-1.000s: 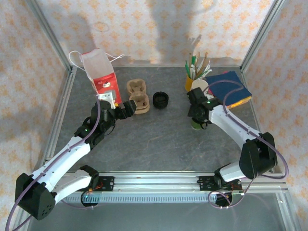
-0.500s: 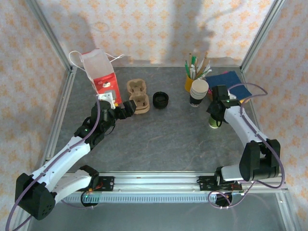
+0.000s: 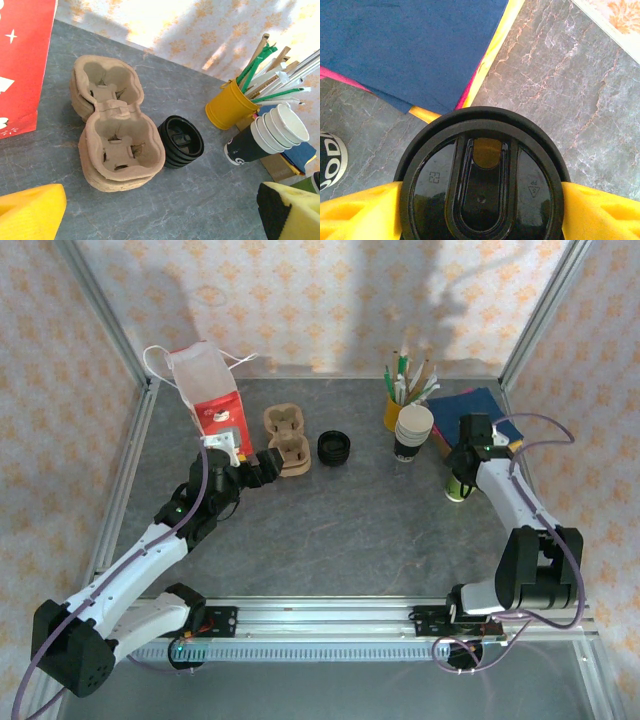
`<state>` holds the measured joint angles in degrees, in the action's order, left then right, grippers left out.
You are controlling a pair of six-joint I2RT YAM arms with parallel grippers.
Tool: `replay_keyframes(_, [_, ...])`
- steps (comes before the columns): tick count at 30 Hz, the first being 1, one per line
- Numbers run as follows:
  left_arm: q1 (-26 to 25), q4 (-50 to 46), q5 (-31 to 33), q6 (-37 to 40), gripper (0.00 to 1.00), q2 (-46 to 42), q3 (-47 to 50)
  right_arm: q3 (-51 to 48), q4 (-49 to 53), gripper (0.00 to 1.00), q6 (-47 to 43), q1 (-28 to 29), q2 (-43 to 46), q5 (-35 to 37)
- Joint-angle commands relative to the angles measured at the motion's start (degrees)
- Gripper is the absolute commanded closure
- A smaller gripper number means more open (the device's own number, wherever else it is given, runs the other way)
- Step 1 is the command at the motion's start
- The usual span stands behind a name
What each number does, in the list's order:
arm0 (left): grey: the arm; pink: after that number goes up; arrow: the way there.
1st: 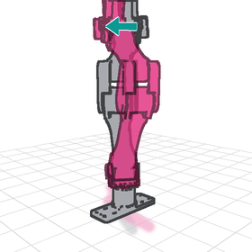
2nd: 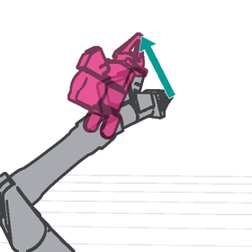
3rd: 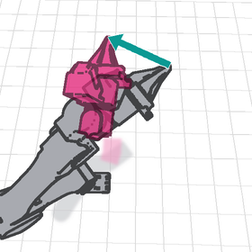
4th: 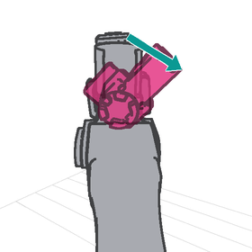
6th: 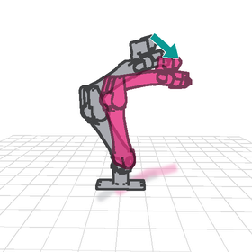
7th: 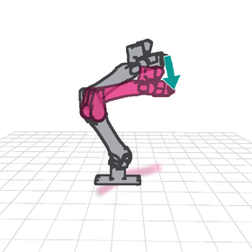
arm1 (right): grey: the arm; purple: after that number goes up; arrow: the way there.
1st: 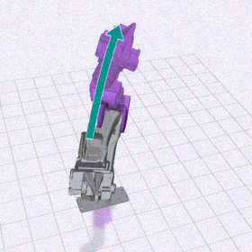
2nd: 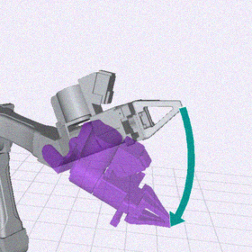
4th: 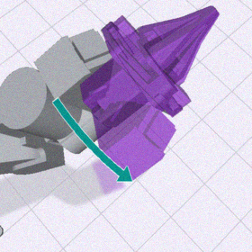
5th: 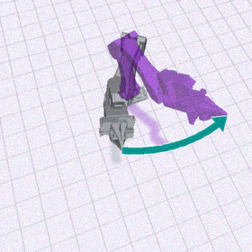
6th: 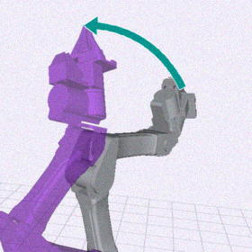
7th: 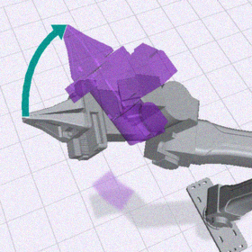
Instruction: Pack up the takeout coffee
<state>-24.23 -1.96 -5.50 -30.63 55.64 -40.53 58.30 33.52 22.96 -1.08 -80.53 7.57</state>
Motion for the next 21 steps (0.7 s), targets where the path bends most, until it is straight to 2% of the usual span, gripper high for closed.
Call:
replay_keyframes(1, [0.4, 0.8, -0.1, -0.7, 0.01, 0.3, -1.0, 0.7, 0.8, 0.21, -0.5, -0.5, -2.3, 0.2])
replay_keyframes(21, [0.4, 0.7, -0.6, -0.4, 0.01, 1.1, -2.2, 1.8, 3.3, 0.16, -0.7, -0.5, 1.3, -2.0])
